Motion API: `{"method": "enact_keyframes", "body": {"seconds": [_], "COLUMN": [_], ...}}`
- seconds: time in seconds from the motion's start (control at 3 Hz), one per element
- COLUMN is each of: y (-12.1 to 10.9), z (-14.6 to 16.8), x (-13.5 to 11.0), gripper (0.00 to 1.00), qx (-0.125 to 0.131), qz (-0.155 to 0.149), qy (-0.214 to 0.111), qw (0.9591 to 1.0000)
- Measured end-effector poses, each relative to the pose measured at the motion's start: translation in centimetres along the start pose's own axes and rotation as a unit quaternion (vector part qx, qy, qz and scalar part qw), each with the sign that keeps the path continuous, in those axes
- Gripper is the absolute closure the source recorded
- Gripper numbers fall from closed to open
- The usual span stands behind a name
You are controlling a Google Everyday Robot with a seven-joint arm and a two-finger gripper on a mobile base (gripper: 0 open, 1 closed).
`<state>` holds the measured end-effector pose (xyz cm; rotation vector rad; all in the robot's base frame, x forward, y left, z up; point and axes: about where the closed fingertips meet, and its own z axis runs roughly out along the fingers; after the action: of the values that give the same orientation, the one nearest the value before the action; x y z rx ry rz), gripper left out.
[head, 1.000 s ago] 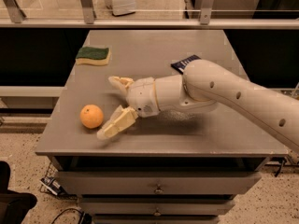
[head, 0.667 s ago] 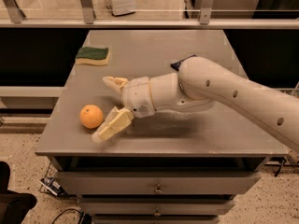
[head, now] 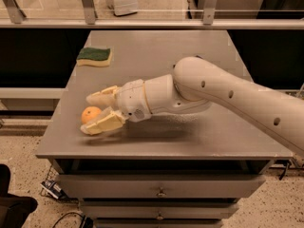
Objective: Pick orange
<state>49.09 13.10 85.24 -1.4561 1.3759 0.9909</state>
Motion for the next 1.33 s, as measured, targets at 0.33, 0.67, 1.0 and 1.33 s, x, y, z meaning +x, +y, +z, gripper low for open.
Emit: {"method": "enact_keyframes", "body": {"seconds": [0.33,0.67,1.0,1.33], "y": [0.13,0.1,0.22,0.22], "z": [0.69,1.07,1.22,1.22], "x": [0.43,0.9,0.77,0.77], "gripper": [0.65,0.87,1.0,1.0], "qx": [-0.009,-0.013,-0.015,-0.015], "qz": [0.007,0.012,0.011,0.011], "qy": [-0.002,-0.005,-0.005,-0.005], "qw": [0.9999,0.9998,0.9998,0.9998]}}
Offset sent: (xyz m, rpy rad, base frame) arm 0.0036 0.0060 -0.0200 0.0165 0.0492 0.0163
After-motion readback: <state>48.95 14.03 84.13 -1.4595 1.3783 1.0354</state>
